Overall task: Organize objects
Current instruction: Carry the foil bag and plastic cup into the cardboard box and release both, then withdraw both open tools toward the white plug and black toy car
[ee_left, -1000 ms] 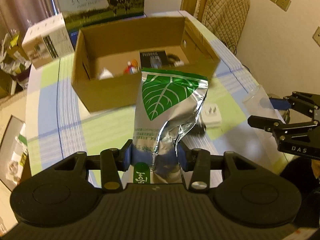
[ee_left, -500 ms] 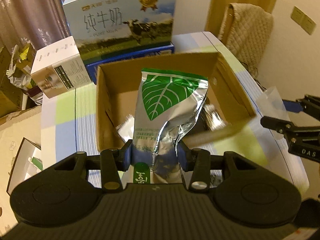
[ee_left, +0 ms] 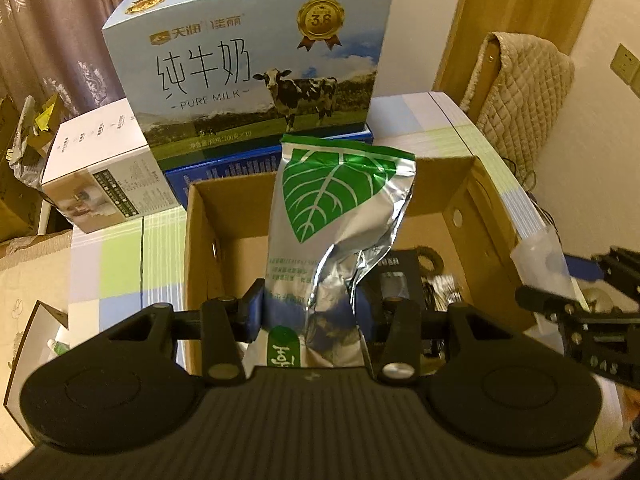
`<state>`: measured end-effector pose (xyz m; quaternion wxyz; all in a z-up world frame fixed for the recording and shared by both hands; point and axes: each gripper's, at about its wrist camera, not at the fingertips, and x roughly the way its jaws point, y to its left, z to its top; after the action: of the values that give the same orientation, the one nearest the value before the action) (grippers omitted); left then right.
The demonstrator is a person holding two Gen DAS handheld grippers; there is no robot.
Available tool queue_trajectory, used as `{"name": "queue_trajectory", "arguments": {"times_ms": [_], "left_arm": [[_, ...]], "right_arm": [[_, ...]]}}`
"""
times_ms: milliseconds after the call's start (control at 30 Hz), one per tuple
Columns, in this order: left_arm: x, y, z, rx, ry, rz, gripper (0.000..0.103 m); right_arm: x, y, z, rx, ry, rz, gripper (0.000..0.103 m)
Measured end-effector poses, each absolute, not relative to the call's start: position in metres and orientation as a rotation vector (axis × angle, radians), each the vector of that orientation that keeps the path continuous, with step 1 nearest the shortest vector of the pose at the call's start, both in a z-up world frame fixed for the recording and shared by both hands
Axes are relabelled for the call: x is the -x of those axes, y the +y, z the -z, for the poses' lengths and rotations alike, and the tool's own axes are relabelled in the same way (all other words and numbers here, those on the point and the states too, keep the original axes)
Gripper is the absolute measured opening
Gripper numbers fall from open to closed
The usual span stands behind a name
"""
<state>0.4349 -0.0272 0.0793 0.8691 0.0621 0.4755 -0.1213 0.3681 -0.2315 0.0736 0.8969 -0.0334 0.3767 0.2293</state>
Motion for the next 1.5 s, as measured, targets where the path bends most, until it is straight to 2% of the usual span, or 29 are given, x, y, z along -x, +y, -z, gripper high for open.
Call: {"name": "queue_trajectory", "arguments": {"times_ms": [100,133,167,700,933,1500], "left_arm": [[-0.441,-0.025,-0.074,-0.080,0.945,0.236,0.047],[-0.442,-0.023,-0.073,-0.068,0.934,0.227,0.054],[-0.441,-0.023,-0.073,-0.066,0.925,0.219,0.055],[-0.426,-0.006,-0.054,-0.085,0.969,0.225,0.058],[-0.412,-0.003,-0.051,-0.086,0.962,0.237,0.066],[-0.328,-0.005,-0.046,-0.066,0.957,0.213,0.075]], "right_arm": [[-0.371,-0.232,-0.068,0.066,0.787,-0.474,0.049],[-0.372,-0.233,-0.067,0.062,0.789,-0.473,0.049],[-0.372,-0.234,-0.065,0.061,0.791,-0.472,0.049],[-0.385,-0.241,-0.062,-0.041,0.740,-0.482,0.049],[-0.381,-0.249,-0.063,-0.074,0.694,-0.459,0.060],[-0.305,-0.273,-0.064,-0.095,0.769,-0.419,0.060]]}}
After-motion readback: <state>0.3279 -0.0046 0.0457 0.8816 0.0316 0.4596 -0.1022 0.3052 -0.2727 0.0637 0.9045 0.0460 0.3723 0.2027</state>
